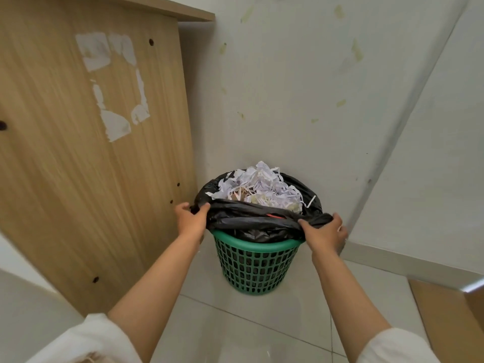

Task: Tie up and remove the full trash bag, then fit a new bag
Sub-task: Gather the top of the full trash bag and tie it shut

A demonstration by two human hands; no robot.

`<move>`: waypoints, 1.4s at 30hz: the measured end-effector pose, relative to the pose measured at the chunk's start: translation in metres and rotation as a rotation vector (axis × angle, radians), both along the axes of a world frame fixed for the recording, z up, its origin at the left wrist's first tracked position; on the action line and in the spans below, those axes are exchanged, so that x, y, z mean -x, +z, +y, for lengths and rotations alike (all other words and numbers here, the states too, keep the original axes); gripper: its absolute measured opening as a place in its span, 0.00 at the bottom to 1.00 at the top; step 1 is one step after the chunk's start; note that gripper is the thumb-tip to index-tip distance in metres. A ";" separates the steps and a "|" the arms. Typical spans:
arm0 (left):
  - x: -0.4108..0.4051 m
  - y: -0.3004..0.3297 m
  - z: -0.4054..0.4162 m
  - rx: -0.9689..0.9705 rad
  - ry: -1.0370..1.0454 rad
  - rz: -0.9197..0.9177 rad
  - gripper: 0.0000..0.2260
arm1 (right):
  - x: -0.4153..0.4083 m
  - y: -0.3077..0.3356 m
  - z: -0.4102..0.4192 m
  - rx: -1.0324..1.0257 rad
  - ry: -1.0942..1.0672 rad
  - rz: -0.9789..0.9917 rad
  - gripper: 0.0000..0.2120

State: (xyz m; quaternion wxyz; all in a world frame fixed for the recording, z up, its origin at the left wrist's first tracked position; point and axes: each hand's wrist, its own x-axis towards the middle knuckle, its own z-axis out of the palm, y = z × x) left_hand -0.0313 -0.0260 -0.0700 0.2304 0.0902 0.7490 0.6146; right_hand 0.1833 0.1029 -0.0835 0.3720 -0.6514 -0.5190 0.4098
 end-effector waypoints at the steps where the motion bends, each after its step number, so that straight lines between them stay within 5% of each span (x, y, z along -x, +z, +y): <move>1: -0.001 -0.002 -0.001 0.009 -0.034 -0.084 0.30 | 0.002 -0.009 0.003 0.084 0.021 0.104 0.44; 3: 0.003 -0.007 -0.003 -0.014 -0.089 -0.243 0.33 | 0.008 -0.018 0.006 0.239 0.078 0.332 0.38; 6: 0.007 -0.011 -0.007 -0.088 -0.112 -0.359 0.21 | 0.015 -0.026 0.009 0.257 0.151 0.349 0.23; 8: 0.006 -0.006 -0.010 -0.189 -0.129 -0.474 0.15 | 0.014 -0.026 0.007 0.231 0.118 0.329 0.19; 12: 0.013 -0.003 -0.019 -0.286 -0.094 -0.708 0.29 | 0.007 -0.026 0.000 0.208 0.143 0.332 0.17; 16: 0.016 -0.003 -0.026 -0.179 -0.018 -0.688 0.20 | 0.013 -0.029 -0.003 0.166 0.143 0.381 0.18; 20: 0.030 0.001 -0.019 -0.288 0.204 -0.169 0.15 | 0.017 -0.029 -0.008 0.112 0.083 0.370 0.17; 24: 0.015 0.029 -0.014 -0.343 0.090 0.281 0.13 | 0.016 -0.025 -0.012 0.090 0.060 0.355 0.19; 33: -0.016 0.057 -0.002 -0.322 -0.167 0.643 0.15 | 0.013 -0.022 -0.014 0.018 0.105 0.220 0.17; 37: -0.037 0.035 0.004 -0.035 -0.585 0.800 0.20 | 0.019 -0.020 -0.016 0.035 0.087 0.218 0.18; 42: -0.041 -0.014 0.015 0.420 -0.899 1.090 0.43 | 0.019 -0.014 -0.018 0.022 0.017 0.233 0.25</move>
